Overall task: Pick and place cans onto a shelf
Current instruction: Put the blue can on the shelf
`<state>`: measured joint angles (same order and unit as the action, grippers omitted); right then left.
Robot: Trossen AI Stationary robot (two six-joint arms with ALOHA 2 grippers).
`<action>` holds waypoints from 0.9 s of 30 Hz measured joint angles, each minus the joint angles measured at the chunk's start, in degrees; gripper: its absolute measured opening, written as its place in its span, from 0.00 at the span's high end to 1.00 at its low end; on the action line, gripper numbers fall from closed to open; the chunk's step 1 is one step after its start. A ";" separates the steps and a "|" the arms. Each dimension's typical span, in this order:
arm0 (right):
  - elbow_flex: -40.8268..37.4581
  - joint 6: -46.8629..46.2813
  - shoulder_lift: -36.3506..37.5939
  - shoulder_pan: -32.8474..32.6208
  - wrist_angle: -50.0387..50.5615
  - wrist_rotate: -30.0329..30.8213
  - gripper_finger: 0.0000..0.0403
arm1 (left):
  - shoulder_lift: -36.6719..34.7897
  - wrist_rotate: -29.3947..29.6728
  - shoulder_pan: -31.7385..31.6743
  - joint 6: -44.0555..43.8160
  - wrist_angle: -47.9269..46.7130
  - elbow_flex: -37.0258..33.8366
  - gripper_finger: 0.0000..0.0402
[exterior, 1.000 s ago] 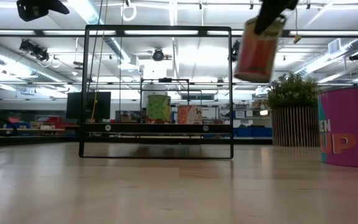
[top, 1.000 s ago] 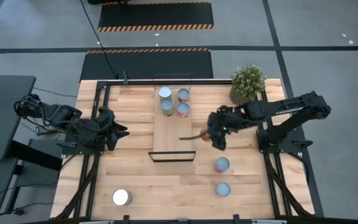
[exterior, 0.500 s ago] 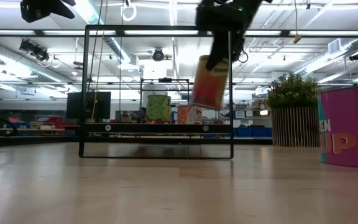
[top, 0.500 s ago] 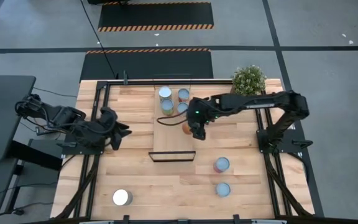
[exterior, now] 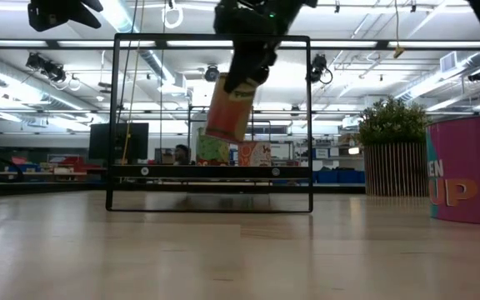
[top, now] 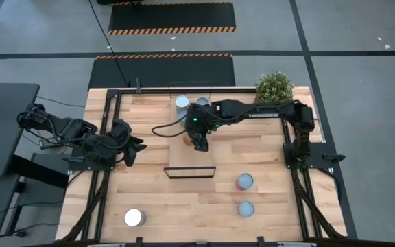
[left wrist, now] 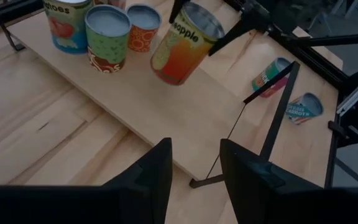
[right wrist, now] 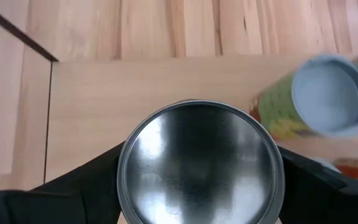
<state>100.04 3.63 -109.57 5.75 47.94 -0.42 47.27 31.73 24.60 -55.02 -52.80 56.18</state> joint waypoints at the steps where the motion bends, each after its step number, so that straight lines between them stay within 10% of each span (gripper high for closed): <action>1: 1.10 0.01 -0.86 -0.09 0.09 -0.08 0.18 | 0.00 -0.02 0.00 -0.04 0.00 -0.02 0.65; 27: 9.78 3.06 -12.27 -0.32 -1.40 2.12 0.15 | 0.00 -1.14 0.00 -1.79 0.08 -0.01 0.65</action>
<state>109.82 6.69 -121.84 5.43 46.54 1.69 47.27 30.59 24.60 -56.82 -52.72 56.17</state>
